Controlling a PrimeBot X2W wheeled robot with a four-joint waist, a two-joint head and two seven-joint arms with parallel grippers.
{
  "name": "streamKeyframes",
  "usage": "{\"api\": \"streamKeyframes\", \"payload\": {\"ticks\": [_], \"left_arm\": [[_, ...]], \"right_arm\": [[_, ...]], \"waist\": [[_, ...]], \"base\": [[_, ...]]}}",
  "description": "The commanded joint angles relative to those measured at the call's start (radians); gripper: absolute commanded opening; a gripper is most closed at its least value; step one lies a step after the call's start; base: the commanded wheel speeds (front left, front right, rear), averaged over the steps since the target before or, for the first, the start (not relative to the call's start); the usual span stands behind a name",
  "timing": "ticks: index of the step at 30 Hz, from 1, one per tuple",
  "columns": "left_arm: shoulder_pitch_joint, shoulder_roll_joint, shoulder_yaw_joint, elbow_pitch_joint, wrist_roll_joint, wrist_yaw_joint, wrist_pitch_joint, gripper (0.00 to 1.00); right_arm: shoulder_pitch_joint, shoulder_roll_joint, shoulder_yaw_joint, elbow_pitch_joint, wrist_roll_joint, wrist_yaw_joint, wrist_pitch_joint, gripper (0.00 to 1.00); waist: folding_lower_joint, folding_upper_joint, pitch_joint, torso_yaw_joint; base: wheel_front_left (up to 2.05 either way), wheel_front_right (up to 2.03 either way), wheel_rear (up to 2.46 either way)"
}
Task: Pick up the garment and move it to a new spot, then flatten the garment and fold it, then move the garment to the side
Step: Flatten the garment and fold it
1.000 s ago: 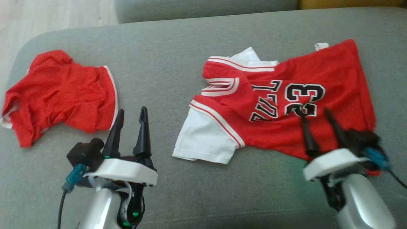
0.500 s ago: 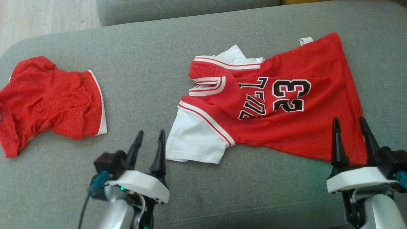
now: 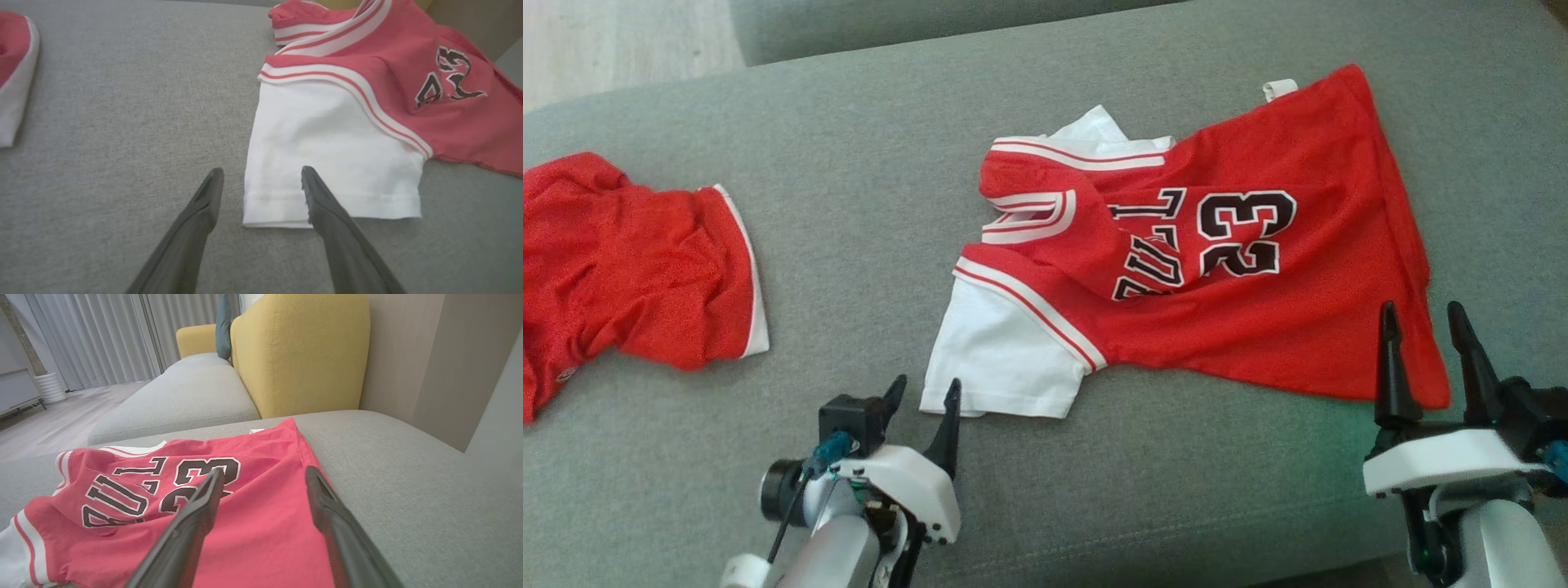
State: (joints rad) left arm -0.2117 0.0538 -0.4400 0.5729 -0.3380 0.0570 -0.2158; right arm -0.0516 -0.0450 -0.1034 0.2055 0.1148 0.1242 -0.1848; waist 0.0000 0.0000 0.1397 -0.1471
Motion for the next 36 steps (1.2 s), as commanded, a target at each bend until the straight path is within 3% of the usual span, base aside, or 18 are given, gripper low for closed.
{"api": "streamKeyframes", "payload": {"ticks": [1,8,13,14,15,16,19,26,36], "left_arm": [[-0.047,0.019,0.024,-0.007,0.018,0.015,0.000,1.00],[-0.079,0.041,-0.003,0.077,0.057,0.046,0.040,1.00],[-0.088,0.039,-0.018,0.113,0.045,0.022,0.076,1.00],[-0.088,0.038,-0.023,0.119,0.041,0.013,0.085,0.69],[-0.087,0.036,-0.028,0.122,0.036,0.003,0.092,0.24],[-0.085,0.034,-0.031,0.124,0.030,-0.007,0.098,0.00],[-0.082,0.029,-0.033,0.120,0.012,-0.024,0.097,0.00],[-0.091,0.021,0.008,0.060,-0.027,-0.010,0.006,0.00],[-0.052,0.008,0.130,-0.235,-0.026,-0.007,-0.045,0.00]], "right_arm": [[-0.022,-0.005,0.022,-0.030,0.009,0.007,-0.005,1.00],[-0.029,-0.005,0.021,-0.023,0.016,0.007,-0.012,1.00],[-0.031,-0.005,0.010,-0.015,0.014,0.007,-0.014,1.00],[-0.032,-0.005,0.007,-0.012,0.012,0.007,-0.013,1.00],[-0.032,-0.005,0.003,-0.008,0.010,0.007,-0.012,1.00],[-0.033,-0.005,-0.001,-0.004,0.008,0.007,-0.011,1.00],[-0.036,-0.005,-0.014,0.008,0.008,0.007,-0.006,1.00],[-0.044,-0.005,-0.067,0.074,0.021,0.007,0.035,1.00],[-0.091,-0.005,-0.164,0.265,0.078,0.007,0.091,1.00]], "waist": [[0.0000,0.0000,0.003,-0.007],[0.0000,0.0000,0.014,-0.031],[0.0000,0.0000,0.022,-0.039],[0.0000,0.0000,0.022,-0.039],[0.0000,0.0000,0.021,-0.039],[0.0000,0.0000,0.021,-0.039],[0.0000,0.0000,0.017,-0.033],[0.0000,0.0000,0.006,-0.007],[0.0000,0.0000,-0.002,0.027]], "base": [[0.00,0.00,0.00],[0.00,0.00,0.00],[0.00,0.00,0.00],[0.00,0.00,0.00],[0.00,0.00,0.00],[0.00,0.00,0.00],[0.00,0.00,0.00],[0.00,0.00,0.00],[0.00,0.00,0.00]]}}
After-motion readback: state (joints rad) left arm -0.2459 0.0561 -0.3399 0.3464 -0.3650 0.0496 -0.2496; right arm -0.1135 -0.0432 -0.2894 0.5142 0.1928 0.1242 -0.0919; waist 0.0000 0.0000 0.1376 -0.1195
